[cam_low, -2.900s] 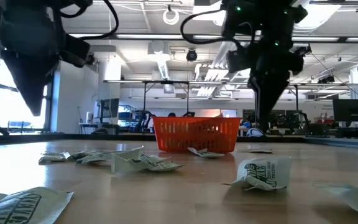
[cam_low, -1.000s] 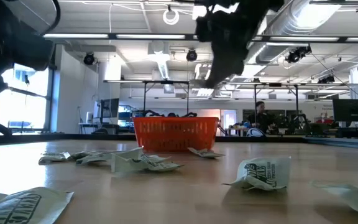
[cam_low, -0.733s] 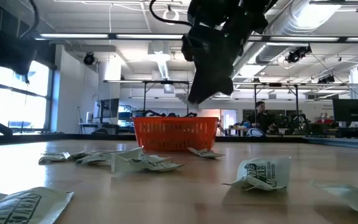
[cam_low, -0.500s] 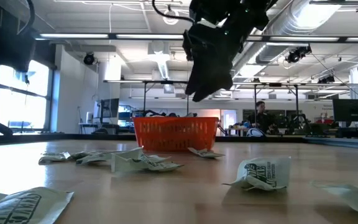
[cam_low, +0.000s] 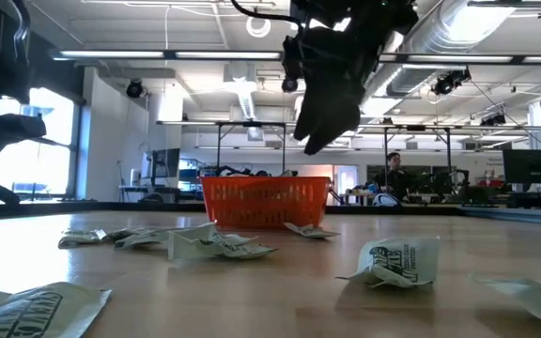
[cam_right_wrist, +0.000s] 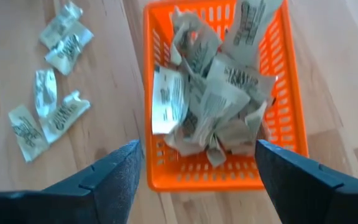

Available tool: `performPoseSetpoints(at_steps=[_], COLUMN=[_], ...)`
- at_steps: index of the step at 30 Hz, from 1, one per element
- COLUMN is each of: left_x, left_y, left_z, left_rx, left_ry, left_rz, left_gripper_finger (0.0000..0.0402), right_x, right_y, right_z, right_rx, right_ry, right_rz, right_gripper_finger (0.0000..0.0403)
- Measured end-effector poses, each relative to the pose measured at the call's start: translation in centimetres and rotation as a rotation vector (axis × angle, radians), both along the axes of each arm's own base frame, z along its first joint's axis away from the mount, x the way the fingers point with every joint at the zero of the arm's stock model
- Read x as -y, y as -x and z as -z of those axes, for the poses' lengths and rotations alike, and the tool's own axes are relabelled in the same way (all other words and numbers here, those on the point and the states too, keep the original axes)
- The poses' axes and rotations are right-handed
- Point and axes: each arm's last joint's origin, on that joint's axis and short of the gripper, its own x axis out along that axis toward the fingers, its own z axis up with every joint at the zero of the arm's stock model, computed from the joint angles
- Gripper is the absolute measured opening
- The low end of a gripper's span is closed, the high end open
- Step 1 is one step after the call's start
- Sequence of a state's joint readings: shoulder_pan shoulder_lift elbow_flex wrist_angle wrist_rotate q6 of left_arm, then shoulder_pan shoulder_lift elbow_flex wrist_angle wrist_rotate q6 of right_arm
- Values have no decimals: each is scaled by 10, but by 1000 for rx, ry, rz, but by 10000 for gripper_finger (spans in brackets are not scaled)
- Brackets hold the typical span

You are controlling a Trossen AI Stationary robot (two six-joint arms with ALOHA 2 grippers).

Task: Pick and place Stevia / Truvia into bins
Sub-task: Put the light green stevia packet into the orange bin

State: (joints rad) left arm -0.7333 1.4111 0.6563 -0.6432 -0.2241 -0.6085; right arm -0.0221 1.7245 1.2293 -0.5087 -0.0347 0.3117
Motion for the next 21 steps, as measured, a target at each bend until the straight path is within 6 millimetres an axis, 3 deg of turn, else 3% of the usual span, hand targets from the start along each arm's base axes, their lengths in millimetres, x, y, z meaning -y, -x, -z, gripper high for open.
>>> performPoseSetpoints(at_steps=[8, 13, 17, 21], left_x=[5, 5, -2, -21], left_y=[-3, -3, -9, -26], left_z=[11, 10, 10, 6], left_rx=[-66, -65, -60, -5], left_ry=[12, 37, 29, -44], left_rz=[43, 28, -41, -155], left_gripper_finger=[211, 124, 35, 34], right_x=[-2, -8, -17, -25], right_y=[3, 5, 17, 39], right_z=[2, -2, -21, -43], right_rx=[-35, -30, -13, -19], right_ry=[-2, 0, 66, 197], right_rz=[24, 11, 33, 76], right_gripper_finger=[302, 302, 302, 302])
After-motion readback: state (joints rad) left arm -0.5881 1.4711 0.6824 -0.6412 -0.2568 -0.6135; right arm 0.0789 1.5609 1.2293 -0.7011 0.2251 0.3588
